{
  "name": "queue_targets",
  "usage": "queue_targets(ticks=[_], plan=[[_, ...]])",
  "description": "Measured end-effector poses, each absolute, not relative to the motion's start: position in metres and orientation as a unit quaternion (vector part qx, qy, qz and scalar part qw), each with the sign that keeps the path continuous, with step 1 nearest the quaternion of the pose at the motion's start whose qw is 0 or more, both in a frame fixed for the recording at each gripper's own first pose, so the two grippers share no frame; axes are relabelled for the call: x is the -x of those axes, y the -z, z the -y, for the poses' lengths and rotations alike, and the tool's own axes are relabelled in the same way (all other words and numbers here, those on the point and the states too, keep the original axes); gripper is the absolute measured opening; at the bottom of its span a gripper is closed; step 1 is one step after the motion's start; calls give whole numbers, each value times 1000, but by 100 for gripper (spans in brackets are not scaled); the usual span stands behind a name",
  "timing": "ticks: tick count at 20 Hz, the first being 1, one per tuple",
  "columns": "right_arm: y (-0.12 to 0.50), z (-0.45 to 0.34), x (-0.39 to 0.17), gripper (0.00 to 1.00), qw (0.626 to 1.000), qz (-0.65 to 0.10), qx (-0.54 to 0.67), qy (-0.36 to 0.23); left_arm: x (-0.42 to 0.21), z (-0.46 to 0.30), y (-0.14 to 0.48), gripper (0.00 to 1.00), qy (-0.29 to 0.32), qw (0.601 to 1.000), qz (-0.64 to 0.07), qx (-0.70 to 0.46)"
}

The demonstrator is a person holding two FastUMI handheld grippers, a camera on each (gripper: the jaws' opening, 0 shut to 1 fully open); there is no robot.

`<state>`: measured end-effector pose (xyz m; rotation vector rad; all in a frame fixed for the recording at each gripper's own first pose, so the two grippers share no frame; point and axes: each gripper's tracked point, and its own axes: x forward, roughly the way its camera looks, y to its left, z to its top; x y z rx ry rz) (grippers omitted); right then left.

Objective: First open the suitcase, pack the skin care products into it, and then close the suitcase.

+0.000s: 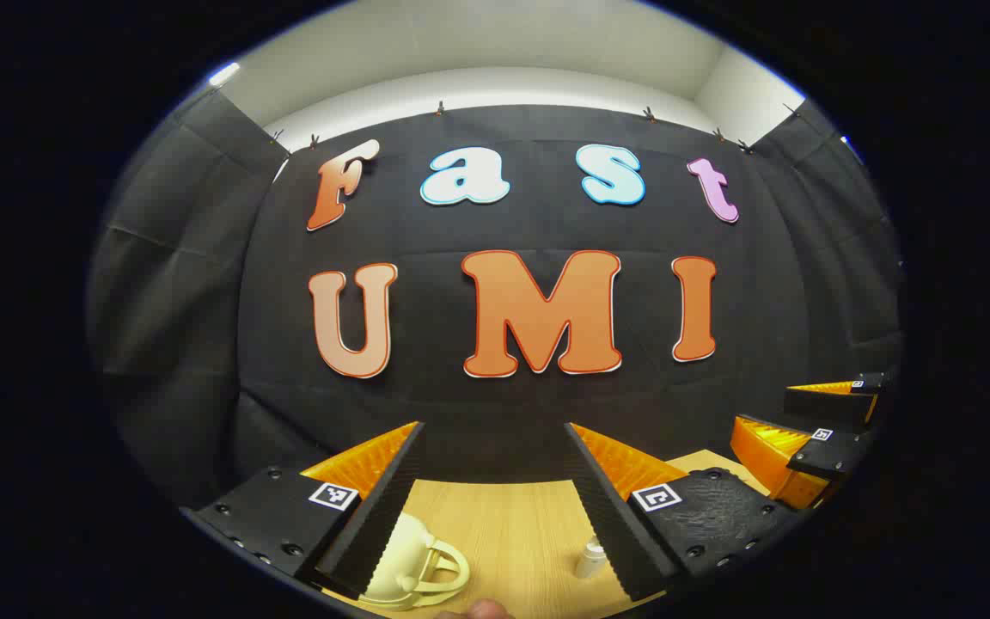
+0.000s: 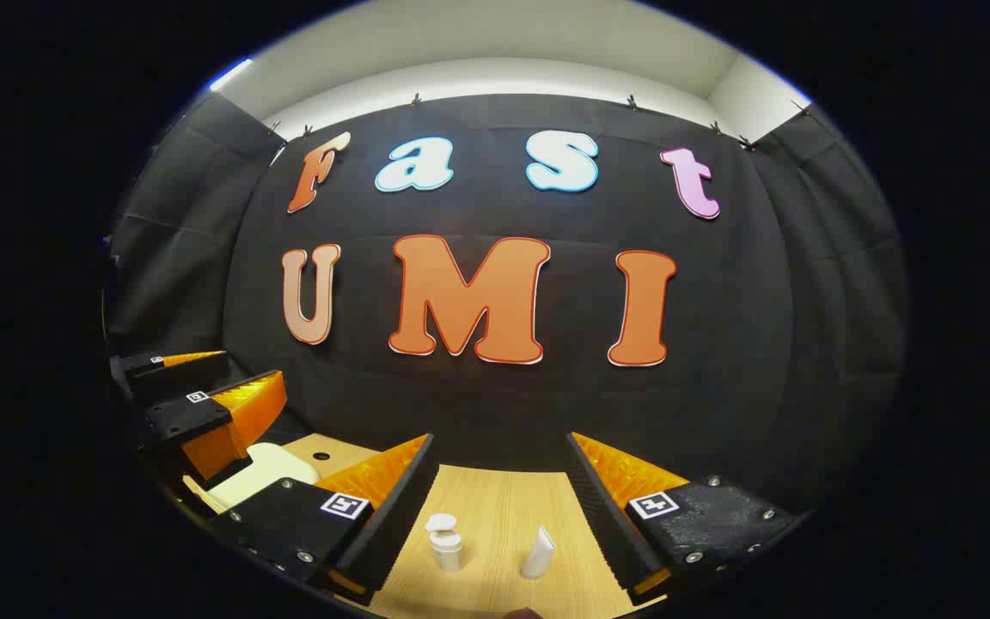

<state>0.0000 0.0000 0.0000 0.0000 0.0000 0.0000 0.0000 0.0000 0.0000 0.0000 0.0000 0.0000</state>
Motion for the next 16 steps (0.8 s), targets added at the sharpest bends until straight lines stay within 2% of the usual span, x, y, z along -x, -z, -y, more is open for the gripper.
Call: queue_targets(ticks=[2, 3, 4, 6, 7, 8, 16], plan=[[-4, 2, 0, 94, 1000, 7, 5, 8, -3, -9, -1, 99, -6, 1000, 3, -11], [-3, 2, -1, 91, 1000, 7, 8, 12, -4, -11, 1, 100, -7, 1000, 3, -11], [-3, 2, -1, 94, 1000, 7, 9, 16, -6, -12, 1, 100, -6, 1000, 2, -10], [-1, 1, -2, 94, 1000, 3, 8, 20, -9, -11, 6, 99, -3, 1000, -2, -11], [1, 1, -2, 91, 1000, 0, 8, 21, -10, -10, 8, 100, -1, 1000, -2, -14], [2, 0, -1, 94, 1000, -2, 8, 21, -11, -8, 8, 100, 2, 1000, 0, -16], [4, -3, -7, 94, 1000, -4, 21, 23, -23, -10, 0, 99, 2, 1000, 25, -14]])
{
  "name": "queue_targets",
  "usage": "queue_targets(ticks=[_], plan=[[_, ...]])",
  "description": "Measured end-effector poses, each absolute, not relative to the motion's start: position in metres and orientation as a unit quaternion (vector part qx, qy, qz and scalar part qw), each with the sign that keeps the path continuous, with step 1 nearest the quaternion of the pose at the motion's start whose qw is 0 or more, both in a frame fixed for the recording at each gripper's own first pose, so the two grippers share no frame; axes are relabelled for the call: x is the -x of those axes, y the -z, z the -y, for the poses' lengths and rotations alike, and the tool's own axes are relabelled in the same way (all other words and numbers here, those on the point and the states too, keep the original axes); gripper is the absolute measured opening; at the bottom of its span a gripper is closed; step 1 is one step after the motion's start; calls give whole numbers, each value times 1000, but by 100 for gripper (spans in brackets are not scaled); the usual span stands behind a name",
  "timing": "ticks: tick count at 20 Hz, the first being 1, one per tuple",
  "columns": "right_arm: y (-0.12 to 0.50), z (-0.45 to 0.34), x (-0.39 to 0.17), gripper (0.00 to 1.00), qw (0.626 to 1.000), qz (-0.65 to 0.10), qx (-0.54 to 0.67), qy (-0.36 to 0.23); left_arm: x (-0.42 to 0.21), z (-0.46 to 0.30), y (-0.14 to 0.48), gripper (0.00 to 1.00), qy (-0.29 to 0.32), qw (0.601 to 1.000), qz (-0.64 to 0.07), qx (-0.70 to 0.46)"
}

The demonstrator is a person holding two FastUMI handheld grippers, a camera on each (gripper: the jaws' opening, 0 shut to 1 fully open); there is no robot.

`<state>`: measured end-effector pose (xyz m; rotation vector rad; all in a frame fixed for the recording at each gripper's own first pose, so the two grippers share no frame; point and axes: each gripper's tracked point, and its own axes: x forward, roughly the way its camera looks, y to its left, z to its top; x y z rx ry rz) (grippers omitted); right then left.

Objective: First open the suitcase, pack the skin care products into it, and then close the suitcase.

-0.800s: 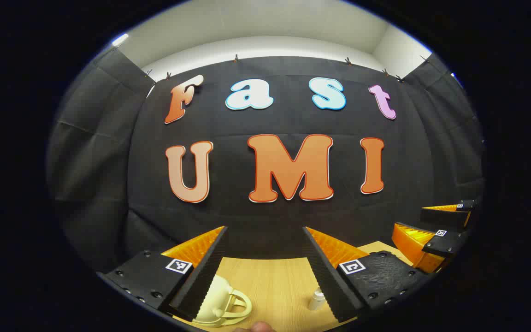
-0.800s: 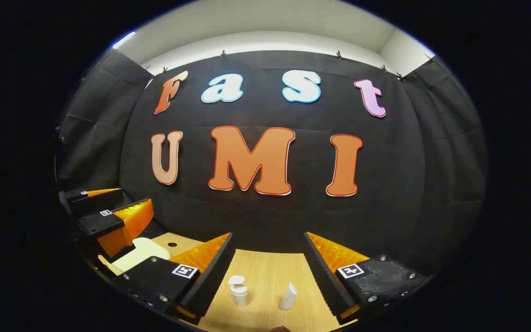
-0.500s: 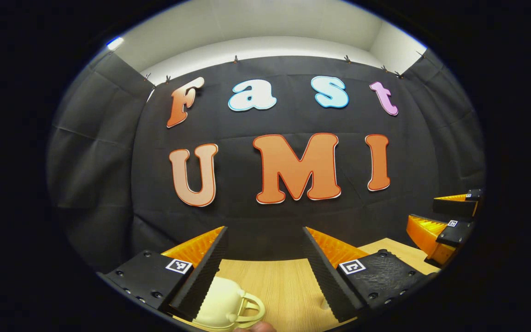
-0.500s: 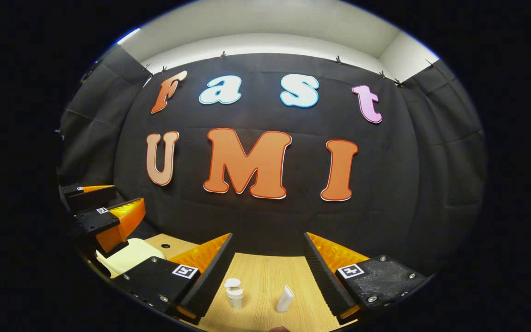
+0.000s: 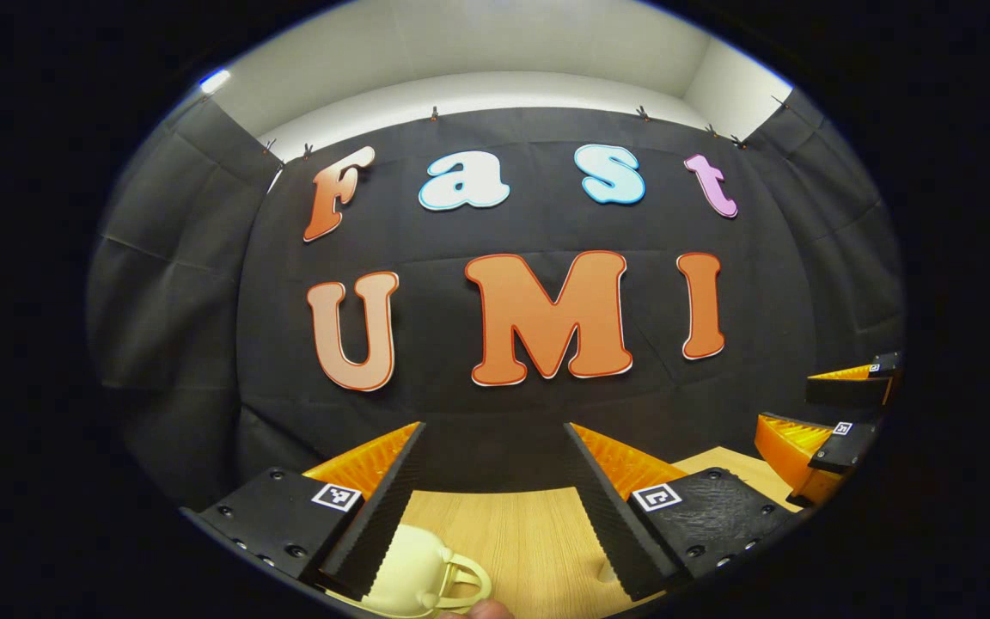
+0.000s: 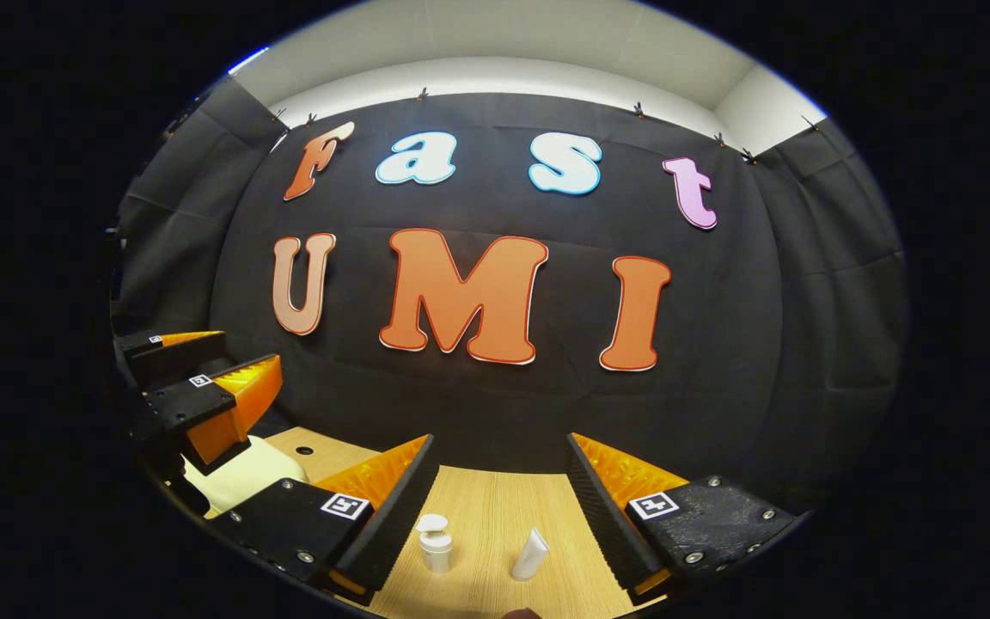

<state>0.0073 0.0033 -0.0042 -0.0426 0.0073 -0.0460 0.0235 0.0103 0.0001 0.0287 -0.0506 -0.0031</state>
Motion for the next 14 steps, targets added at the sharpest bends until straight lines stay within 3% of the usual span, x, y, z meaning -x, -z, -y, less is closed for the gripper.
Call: queue_targets(ticks=[14], plan=[[11, 4, -20, 94, 999, -8, 20, 35, -38, -17, 32, 99, 13, 993, 13, -113]])
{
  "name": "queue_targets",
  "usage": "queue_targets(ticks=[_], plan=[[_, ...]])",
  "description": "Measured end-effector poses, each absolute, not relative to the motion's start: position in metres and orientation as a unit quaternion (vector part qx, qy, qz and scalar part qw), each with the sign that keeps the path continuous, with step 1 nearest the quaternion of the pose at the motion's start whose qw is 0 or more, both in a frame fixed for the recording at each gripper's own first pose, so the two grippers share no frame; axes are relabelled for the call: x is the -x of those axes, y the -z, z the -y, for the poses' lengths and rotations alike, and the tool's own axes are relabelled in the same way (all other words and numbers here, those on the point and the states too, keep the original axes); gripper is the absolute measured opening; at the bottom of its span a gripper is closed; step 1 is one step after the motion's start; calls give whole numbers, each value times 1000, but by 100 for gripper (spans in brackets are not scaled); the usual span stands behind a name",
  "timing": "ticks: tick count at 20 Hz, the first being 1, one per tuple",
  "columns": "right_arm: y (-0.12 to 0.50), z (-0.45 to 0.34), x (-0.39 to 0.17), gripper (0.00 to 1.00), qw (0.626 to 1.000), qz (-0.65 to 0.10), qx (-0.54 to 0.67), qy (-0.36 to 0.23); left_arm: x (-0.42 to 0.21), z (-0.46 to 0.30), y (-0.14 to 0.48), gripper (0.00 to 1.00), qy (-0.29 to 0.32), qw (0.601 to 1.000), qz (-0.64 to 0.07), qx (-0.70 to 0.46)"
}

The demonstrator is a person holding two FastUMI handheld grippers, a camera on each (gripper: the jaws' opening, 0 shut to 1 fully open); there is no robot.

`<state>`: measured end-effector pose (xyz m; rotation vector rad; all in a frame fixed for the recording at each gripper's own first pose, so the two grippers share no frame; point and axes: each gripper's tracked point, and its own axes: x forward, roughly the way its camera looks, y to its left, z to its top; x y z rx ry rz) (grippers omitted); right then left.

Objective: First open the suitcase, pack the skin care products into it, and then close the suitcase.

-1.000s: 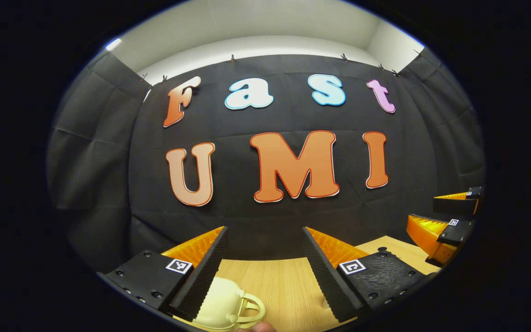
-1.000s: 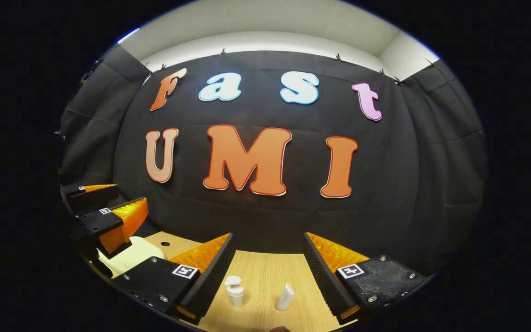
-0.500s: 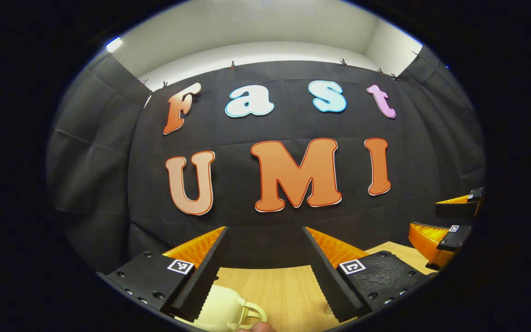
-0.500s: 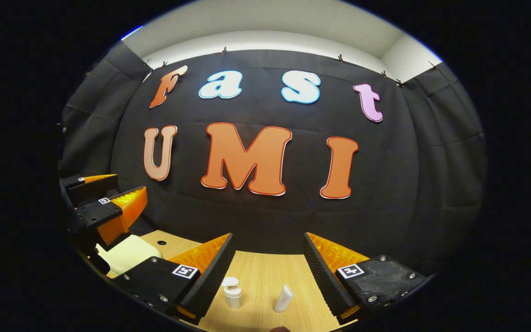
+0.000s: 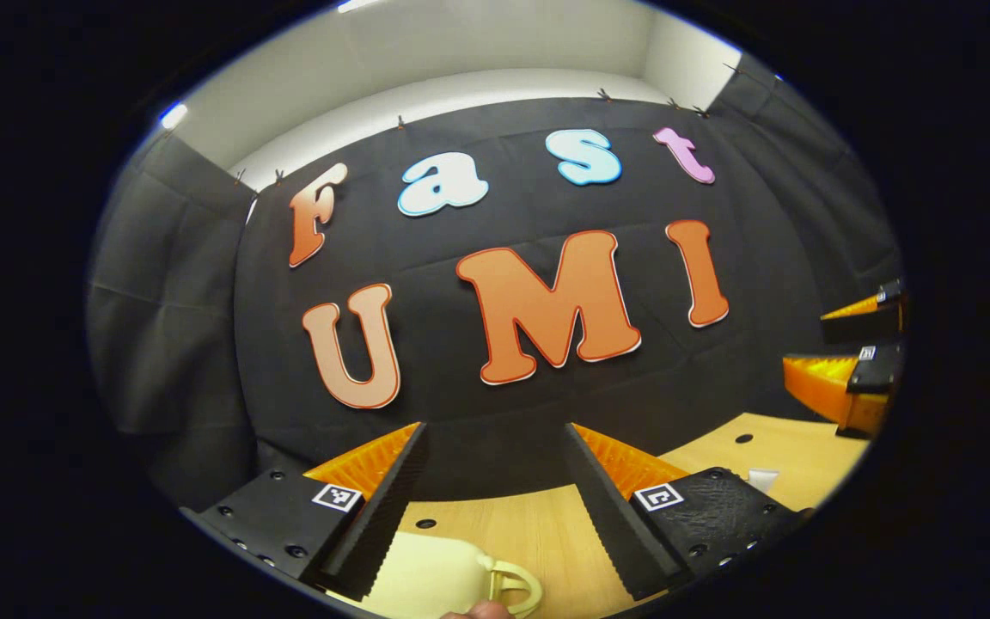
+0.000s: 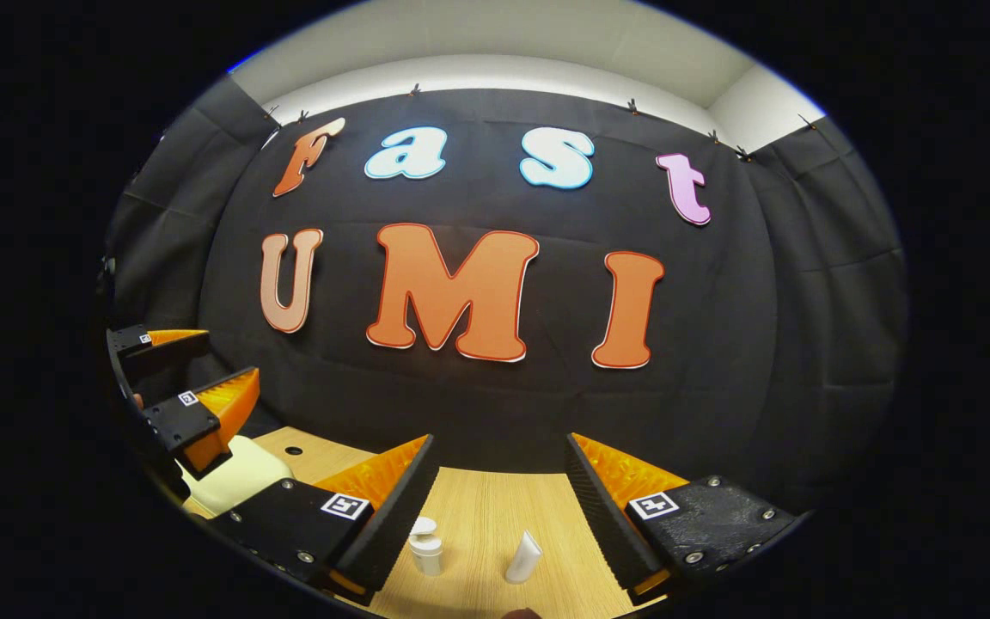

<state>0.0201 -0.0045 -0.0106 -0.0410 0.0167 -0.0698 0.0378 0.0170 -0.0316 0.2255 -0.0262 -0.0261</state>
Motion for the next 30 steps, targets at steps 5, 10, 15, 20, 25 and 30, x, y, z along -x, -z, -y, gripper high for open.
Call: queue_targets(ticks=[5, 10, 15, 20, 25, 30], plan=[[13, 9, -18, 94, 999, -9, 23, 39, -36, -21, 85, 99, 21, 982, -44, -180], [12, 14, -18, 94, 999, -8, 23, 42, -36, -19, 144, 98, 64, 960, -107, -252], [8, 23, -23, 94, 998, -1, 31, 53, -37, -22, 184, 98, 83, 932, -131, -328], [17, 37, -19, 91, 997, -11, 33, 70, -37, -29, 234, 98, 98, 902, -169, -385], [29, 46, -18, 94, 995, -29, 41, 82, -21, -33, 275, 98, 131, 871, -198, -430], [32, 47, -21, 94, 995, -32, 41, 88, -15, -41, 313, 98, 152, 837, -226, -475]])
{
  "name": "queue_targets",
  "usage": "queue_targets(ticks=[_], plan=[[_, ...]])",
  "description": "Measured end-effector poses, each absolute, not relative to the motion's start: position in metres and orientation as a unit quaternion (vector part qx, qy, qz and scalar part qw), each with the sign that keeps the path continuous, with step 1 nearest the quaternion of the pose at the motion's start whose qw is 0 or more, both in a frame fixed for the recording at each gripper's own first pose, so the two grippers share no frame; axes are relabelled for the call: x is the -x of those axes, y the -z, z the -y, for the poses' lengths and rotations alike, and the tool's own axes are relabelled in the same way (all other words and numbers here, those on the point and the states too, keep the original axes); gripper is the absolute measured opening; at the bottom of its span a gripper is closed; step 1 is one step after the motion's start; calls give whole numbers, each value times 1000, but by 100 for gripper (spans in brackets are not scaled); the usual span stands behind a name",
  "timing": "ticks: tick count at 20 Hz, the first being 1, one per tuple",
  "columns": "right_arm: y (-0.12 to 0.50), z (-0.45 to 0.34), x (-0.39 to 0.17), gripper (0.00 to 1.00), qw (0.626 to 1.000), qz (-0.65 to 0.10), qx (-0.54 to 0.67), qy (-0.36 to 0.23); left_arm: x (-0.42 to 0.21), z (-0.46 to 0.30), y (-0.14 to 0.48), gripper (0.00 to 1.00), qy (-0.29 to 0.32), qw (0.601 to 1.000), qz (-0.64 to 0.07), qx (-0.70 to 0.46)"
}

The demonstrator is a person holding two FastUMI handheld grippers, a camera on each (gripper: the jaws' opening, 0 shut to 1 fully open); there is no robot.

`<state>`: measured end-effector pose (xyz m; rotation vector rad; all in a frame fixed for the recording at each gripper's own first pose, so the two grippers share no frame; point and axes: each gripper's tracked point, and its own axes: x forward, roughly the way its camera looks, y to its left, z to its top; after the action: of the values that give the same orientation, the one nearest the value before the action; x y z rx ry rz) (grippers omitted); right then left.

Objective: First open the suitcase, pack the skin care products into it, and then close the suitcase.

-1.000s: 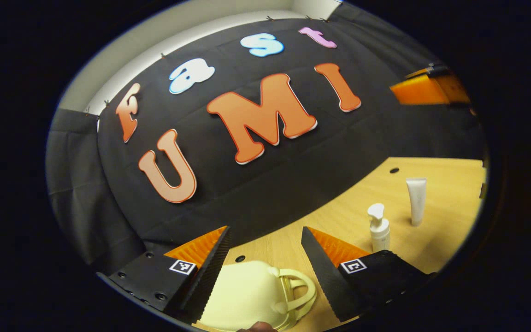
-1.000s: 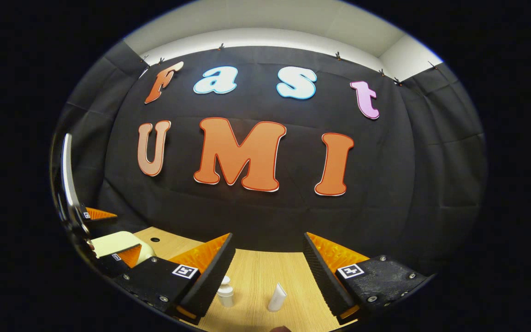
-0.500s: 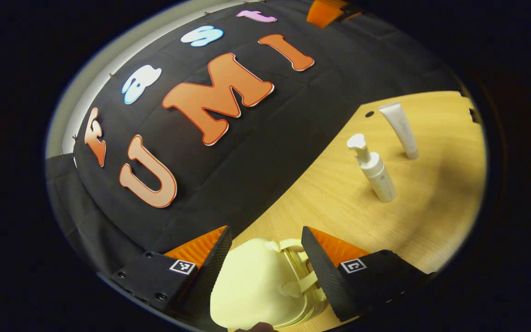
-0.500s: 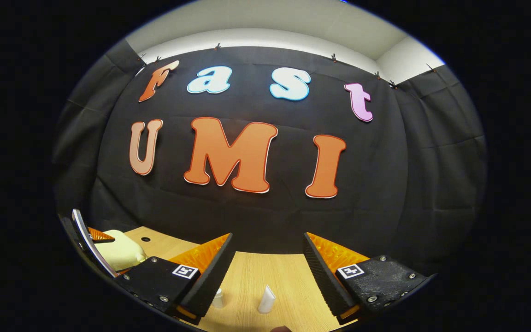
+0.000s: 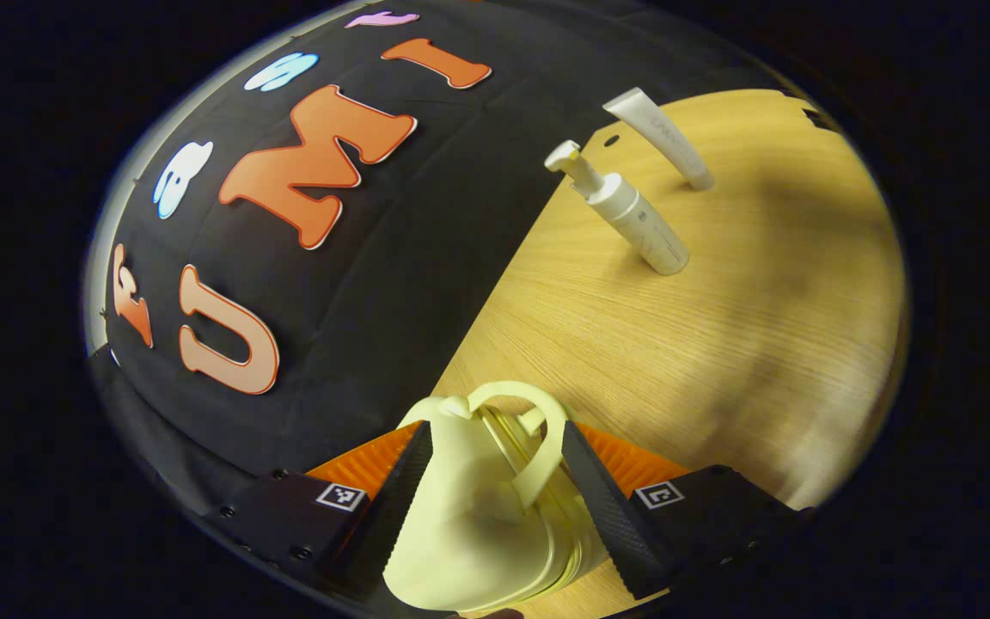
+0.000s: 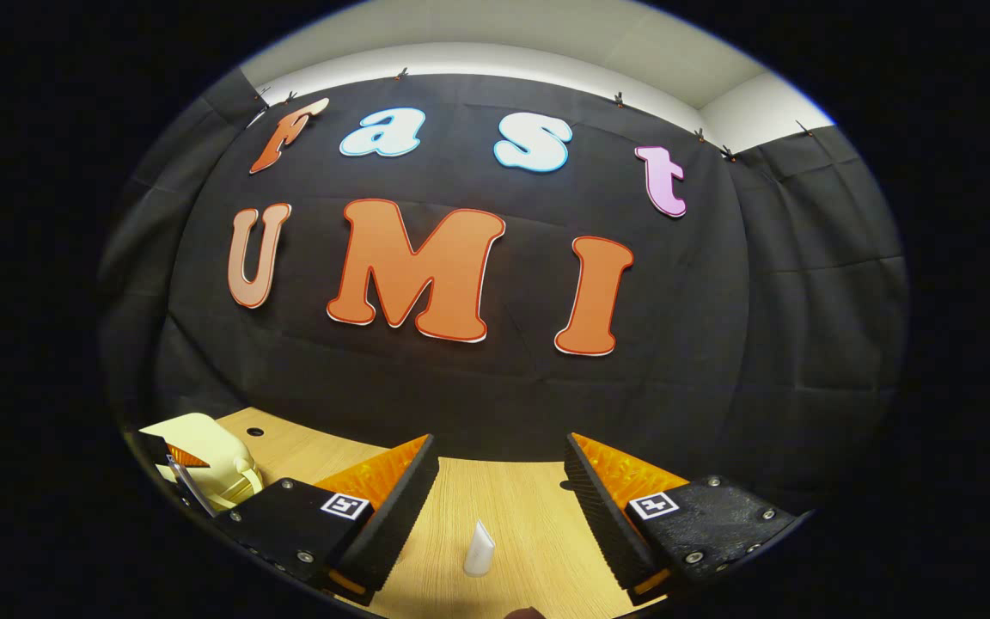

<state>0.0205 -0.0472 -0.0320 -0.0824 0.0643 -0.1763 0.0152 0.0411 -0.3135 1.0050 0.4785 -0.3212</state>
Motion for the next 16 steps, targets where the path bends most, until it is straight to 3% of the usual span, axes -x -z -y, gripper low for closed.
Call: queue_targets(ticks=[7, 8, 9, 10, 13, 14, 16], plan=[[39, 39, -24, 94, 995, -40, 41, 84, -21, -58, 340, 82, 134, 776, -245, -565], [41, 37, -24, 94, 995, -42, 42, 83, -20, -61, 342, 71, 129, 768, -240, -580], [41, 36, -24, 95, 995, -42, 42, 82, -24, -58, 342, 71, 130, 760, -228, -594], [43, 35, -23, 94, 995, -44, 43, 80, -24, -56, 344, 65, 131, 752, -226, -606], [47, 31, -22, 94, 995, -49, 46, 76, -21, -55, 344, 34, 127, 740, -218, -624], [47, 30, -21, 94, 995, -50, 47, 76, -22, -47, 336, 31, 123, 743, -198, -628], [49, 30, -20, 94, 994, -52, 51, 75, -25, -53, 337, 9, 119, 749, -200, -620]])
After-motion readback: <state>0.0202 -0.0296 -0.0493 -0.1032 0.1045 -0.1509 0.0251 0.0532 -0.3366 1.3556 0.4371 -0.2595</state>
